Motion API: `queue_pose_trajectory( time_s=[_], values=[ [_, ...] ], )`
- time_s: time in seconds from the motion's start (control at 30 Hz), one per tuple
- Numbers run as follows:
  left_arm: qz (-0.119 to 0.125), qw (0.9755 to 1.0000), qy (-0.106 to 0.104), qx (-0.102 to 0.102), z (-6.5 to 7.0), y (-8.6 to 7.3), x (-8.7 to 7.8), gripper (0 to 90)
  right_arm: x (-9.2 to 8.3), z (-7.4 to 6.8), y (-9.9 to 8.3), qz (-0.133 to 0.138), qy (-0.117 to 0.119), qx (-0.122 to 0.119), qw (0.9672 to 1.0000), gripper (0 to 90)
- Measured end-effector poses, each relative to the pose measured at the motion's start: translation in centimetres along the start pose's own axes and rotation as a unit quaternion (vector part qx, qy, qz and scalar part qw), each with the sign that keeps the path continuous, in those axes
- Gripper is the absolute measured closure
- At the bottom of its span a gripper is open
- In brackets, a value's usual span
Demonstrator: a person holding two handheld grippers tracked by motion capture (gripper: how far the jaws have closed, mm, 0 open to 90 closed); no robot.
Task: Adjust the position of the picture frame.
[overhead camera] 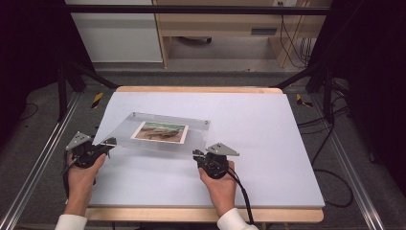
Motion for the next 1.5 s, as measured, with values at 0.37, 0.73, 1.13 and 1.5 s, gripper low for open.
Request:
queue_pose_trajectory(
  time_s=[0.37,0.73,1.13,1.5],
  values=[
    [0.004,0.9999,-0.007,0.008,1.6,0.9,-0.9,83.9,-0.6,0.7,1.3,0.007,-0.016,-0.009,0.9998,84.5],
    [0.004,0.9999,-0.004,0.01,3.3,1.5,-1.7,83.9,-1.6,1.7,3.0,0.016,-0.015,-0.026,0.9994,84.0],
    [0.027,0.9993,-0.002,0.027,6.7,2.3,-1.2,84.0,-3.6,3.9,3.5,0.035,-0.013,-0.033,0.9988,83.9],
    [0.028,0.999,-0.009,0.034,8.9,1.9,0.0,83.7,-5.1,6.2,2.9,0.03,-0.028,-0.031,0.9987,83.6]
  ],
)
Point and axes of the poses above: each handheld gripper's, and its own axes: x roughly forward along the jaws, y roughly out of its top, z roughly to its right, the point moved 10 cm from there along x, roughly forward along the jaws, and after that the axes turned 11 degrees about z, right-handed, at the moved point
